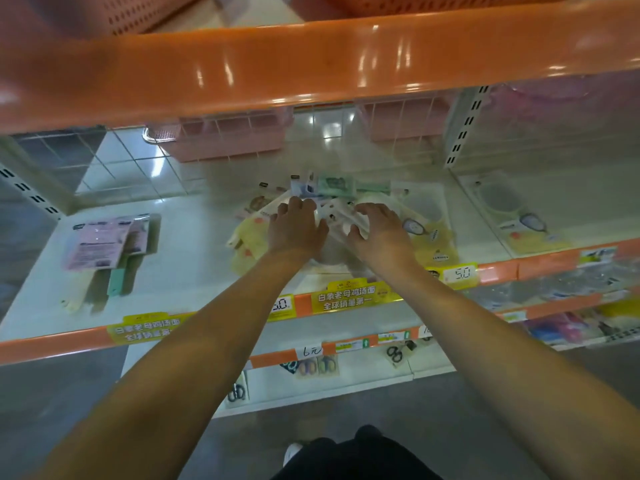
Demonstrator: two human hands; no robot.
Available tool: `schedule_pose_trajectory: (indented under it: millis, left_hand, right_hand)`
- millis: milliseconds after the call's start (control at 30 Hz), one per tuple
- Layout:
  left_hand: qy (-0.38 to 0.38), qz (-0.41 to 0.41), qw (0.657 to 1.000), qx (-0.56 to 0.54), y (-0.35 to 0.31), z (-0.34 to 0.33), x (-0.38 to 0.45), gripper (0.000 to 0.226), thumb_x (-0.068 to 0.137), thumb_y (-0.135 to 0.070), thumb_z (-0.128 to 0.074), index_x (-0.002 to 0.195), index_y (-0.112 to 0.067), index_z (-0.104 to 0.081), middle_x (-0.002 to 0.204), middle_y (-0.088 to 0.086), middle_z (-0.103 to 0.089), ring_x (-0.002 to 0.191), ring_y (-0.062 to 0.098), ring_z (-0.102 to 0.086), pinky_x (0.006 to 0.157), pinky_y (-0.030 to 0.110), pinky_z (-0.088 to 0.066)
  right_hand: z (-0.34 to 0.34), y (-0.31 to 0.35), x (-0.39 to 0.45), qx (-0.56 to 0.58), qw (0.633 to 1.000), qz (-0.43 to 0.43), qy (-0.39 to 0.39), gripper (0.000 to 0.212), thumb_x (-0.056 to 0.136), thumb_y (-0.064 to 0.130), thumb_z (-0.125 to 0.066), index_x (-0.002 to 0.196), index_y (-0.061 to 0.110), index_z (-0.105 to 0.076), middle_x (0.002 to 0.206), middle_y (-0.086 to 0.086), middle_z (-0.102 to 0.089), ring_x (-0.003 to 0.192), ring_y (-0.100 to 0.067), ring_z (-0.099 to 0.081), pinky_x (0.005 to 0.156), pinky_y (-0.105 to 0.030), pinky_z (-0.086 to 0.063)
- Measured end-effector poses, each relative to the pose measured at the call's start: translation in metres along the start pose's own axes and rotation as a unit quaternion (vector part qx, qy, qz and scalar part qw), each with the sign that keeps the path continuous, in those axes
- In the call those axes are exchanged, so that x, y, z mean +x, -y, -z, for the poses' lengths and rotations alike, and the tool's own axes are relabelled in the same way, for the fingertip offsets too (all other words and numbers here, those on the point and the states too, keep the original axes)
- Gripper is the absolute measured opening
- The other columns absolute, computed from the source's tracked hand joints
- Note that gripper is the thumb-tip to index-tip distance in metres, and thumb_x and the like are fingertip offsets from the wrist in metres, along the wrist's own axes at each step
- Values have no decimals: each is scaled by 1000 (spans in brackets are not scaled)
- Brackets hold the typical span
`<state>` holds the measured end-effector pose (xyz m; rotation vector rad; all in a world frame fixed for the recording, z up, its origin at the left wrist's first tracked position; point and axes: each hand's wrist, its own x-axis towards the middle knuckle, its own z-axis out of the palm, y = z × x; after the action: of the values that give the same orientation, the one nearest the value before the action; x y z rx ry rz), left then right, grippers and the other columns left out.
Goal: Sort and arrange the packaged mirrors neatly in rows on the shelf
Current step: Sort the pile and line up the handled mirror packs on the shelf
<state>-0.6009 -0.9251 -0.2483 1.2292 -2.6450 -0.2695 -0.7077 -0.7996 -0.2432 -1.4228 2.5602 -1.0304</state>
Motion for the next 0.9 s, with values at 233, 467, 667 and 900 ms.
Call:
schedule_pose_trajectory:
  millis: [233, 467, 667, 900]
  left_hand:
    - [45, -23, 997, 56, -13, -16, 21, 46, 95, -46, -38, 133, -22, -48, 141, 6, -44, 125, 30, -42, 98, 45, -38]
    - [19, -5, 998, 60, -9, -17, -4, 32, 90, -32, -48, 114, -17, -63, 124, 2, -58, 119, 28, -47, 98, 42, -38]
    - [34, 49, 998, 9, -1, -2, -29, 31, 87, -6, -51, 117, -9, -58, 123, 11, -55, 116, 30, -46, 92, 35, -41]
    - [-34, 65, 997, 35, 10, -8, -67, 50, 79, -17, -59, 123, 2, -45, 116, 21, -49, 100, 39, -51, 67, 40, -41]
  right_hand:
    - [0, -13, 4, -3, 1000, 8, 17, 36, 86, 22, -61, 120, 12, -60, 119, -10, -60, 109, -33, -54, 86, -42, -47]
    - [-6, -17, 2, -14, 999, 17, 44, 39, 89, 27, -59, 125, 11, -58, 126, -10, -57, 114, -32, -52, 89, -43, -46]
    - [-16, -3, -8, 1, 998, 65, 14, 36, 84, 22, -63, 115, 5, -63, 111, -18, -63, 97, -40, -59, 78, -45, -51]
    - [-16, 1, -21, 3, 997, 70, 39, 36, 85, 24, -57, 117, 9, -61, 115, -13, -61, 101, -35, -57, 83, -43, -49]
